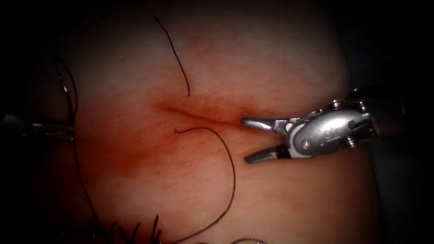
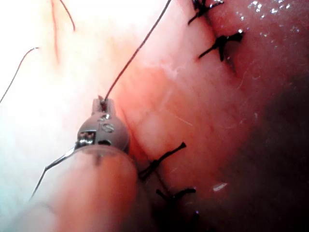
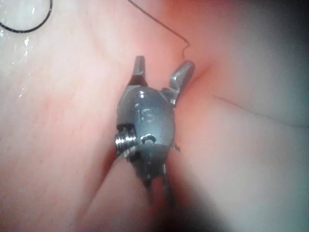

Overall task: Wound Closure
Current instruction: Grasp the suture with the right gripper and pull it through the skin until a short tail remains, then grasp the suture tail with the right tool to adjust it.

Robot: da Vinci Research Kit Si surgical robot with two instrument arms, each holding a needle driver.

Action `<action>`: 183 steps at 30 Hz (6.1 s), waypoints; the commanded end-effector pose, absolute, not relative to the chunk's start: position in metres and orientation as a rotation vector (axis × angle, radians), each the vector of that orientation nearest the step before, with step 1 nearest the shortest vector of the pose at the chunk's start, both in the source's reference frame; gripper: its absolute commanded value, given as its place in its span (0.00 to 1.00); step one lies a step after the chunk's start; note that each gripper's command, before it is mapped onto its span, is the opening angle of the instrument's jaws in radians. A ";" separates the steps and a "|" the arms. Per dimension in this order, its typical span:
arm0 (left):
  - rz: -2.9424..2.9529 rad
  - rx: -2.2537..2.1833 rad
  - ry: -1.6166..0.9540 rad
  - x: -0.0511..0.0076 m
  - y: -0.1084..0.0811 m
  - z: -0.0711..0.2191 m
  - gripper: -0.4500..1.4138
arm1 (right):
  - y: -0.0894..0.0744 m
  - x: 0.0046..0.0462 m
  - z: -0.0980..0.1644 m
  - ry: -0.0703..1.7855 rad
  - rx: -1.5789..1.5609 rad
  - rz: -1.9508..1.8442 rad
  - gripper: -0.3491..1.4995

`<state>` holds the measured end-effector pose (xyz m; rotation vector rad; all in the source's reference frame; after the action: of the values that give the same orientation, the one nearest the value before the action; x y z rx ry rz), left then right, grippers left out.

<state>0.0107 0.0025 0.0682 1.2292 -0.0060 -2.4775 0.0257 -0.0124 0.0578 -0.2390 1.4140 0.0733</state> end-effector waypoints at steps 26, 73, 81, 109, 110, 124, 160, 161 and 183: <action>-2.478 1.230 -0.008 0.0102 0.002 0.069 0.00 | -0.012 0.0298 0.059 1.394 -0.227 0.108 0.00; -2.482 1.230 -0.001 0.0102 0.002 0.069 0.00 | -0.020 0.0284 0.049 1.293 0.088 0.033 0.98; -2.482 1.230 -0.001 0.0102 0.002 0.069 0.00 | -0.014 0.0186 0.051 1.182 0.052 0.090 0.99; -2.488 1.228 0.003 0.0099 0.002 0.069 0.00 | 0.001 0.0205 0.061 0.729 0.489 1.149 0.91; -2.488 1.229 0.003 0.0099 0.002 0.069 0.00 | 0.002 0.0220 0.061 0.703 0.499 1.172 0.92; -2.494 1.222 0.006 0.0100 0.002 0.069 0.00 | 0.003 0.0359 0.065 0.471 0.544 1.219 0.67; -2.499 1.220 0.012 0.0101 0.002 0.069 0.00 | 0.000 0.0407 0.073 0.303 0.442 1.127 0.00; -2.499 1.220 0.012 0.0101 0.002 0.069 0.00 | 0.000 0.0408 0.073 0.326 0.434 1.117 0.00; -2.521 1.218 0.027 0.0098 0.003 0.070 0.00 | -0.005 0.0320 0.066 1.185 0.423 1.140 0.00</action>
<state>0.0102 0.0031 0.0691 1.2142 0.0301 -2.5252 0.0311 -0.0042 0.0651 0.3986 1.2248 1.1525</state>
